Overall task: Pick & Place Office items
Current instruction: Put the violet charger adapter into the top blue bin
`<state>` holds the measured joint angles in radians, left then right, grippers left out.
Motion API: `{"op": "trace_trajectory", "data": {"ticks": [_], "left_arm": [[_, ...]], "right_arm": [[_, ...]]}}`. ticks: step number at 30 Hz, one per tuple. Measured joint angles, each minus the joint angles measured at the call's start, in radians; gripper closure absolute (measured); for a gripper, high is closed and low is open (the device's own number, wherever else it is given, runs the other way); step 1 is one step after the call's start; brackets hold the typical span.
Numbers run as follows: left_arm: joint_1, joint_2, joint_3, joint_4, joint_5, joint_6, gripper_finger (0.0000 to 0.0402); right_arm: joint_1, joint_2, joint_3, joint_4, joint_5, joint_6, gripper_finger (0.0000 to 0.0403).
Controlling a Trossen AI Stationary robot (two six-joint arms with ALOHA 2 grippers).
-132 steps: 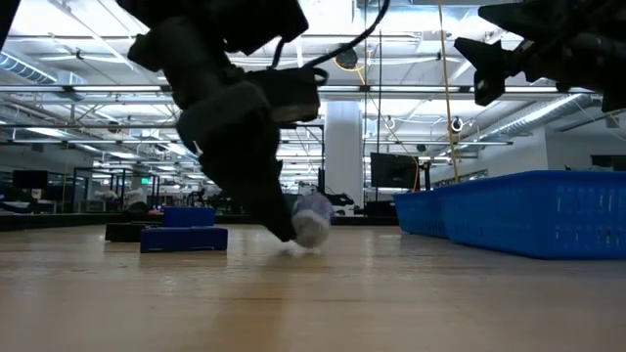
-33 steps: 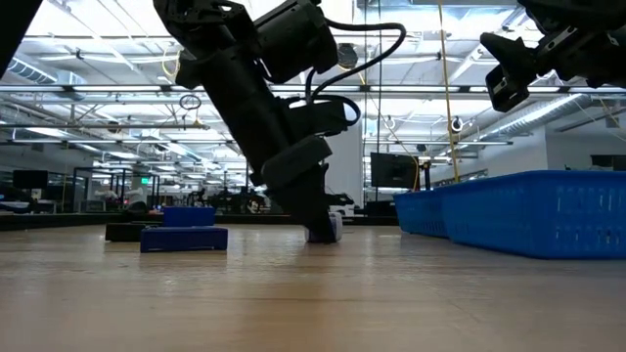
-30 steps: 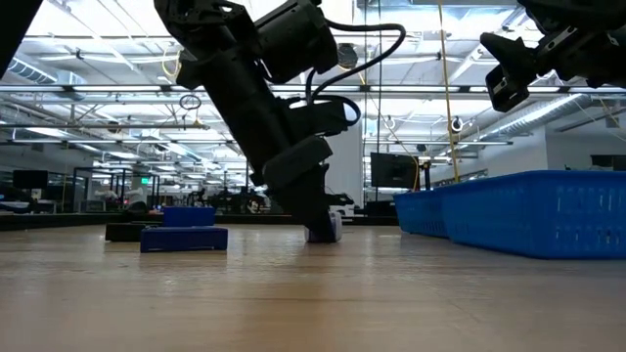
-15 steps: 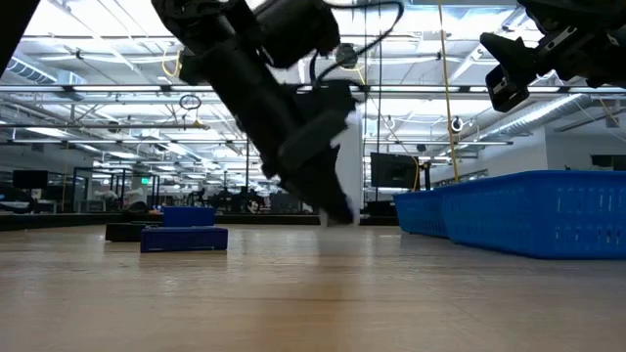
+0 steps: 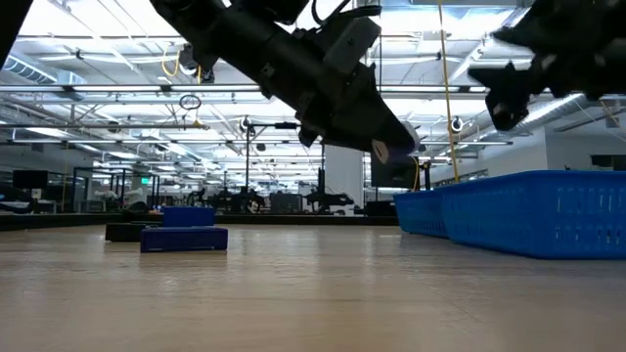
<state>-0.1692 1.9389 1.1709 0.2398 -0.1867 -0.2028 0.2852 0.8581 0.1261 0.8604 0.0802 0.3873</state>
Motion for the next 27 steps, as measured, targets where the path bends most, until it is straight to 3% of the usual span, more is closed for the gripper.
{"op": "trace_trajectory", "data": {"ticks": [6, 18, 27], "left_arm": [[-0.004, -0.008, 0.000, -0.004, 0.005, -0.005, 0.0267], [-0.011, -0.008, 0.000, -0.005, 0.003, 0.007, 0.0267], [-0.030, -0.008, 0.000, -0.002, -0.006, 0.017, 0.0267]], "right_arm": [[0.044, 0.152, 0.028, -0.014, 0.191, -0.074, 0.0204], [0.043, 0.440, 0.194, -0.021, 0.179, -0.099, 0.0202], [0.009, 0.550, 0.247, 0.008, 0.126, -0.093, 0.0147]]}}
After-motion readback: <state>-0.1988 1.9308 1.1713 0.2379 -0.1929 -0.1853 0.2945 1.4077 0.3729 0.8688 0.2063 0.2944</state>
